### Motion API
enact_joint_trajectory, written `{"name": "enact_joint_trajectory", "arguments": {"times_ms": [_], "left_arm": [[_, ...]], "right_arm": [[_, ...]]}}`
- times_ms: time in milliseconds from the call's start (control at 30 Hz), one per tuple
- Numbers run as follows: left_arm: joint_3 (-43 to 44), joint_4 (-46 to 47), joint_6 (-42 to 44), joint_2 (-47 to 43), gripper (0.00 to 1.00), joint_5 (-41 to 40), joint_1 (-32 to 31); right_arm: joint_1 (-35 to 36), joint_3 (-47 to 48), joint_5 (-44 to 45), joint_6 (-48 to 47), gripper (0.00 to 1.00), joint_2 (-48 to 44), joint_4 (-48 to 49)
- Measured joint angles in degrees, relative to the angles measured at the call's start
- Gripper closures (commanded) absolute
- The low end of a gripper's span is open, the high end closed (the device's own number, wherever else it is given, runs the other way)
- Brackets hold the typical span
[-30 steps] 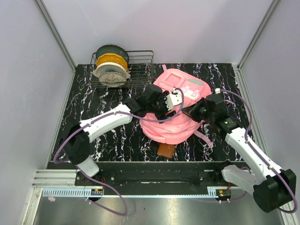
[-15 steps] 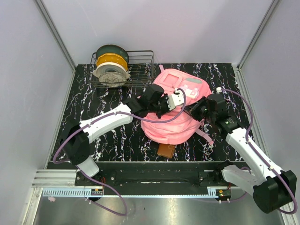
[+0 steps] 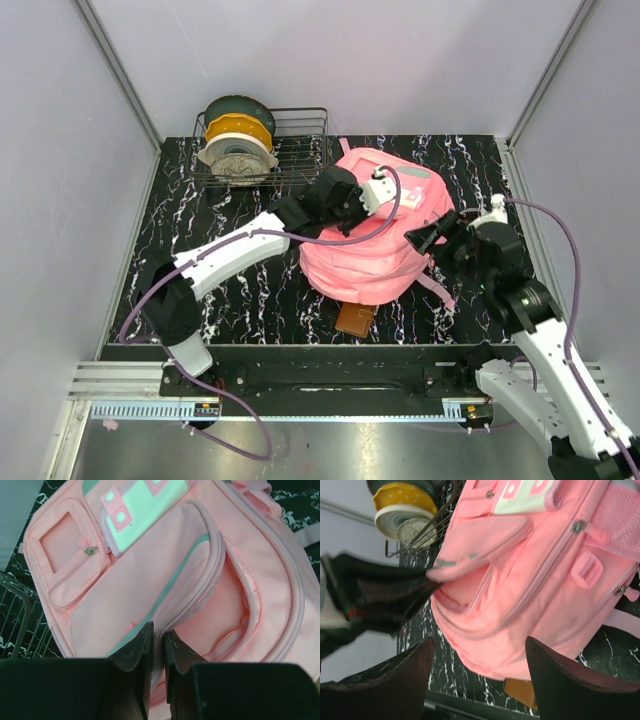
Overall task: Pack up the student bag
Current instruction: Pick up the stationery from the center of the board.
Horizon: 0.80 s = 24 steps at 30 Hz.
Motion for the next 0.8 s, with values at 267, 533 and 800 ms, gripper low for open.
{"name": "enact_joint_trajectory", "arguments": {"times_ms": [267, 533, 800], "left_arm": [[9.44, -3.87, -3.78, 5.62, 1.00, -1.60, 0.68], [12.76, -5.55, -6.69, 8.22, 1.00, -2.05, 0.70], [10.16, -3.82, -9.35, 8.00, 1.00, -1.97, 0.70]], "right_arm": [[0.00, -11.54, -12.39, -1.60, 0.32, -6.93, -4.33], [1.20, -22.97, -22.03, 1.68, 0.31, -1.18, -1.31], [10.12, -27.69, -21.22, 6.40, 0.30, 14.34, 15.30]]}}
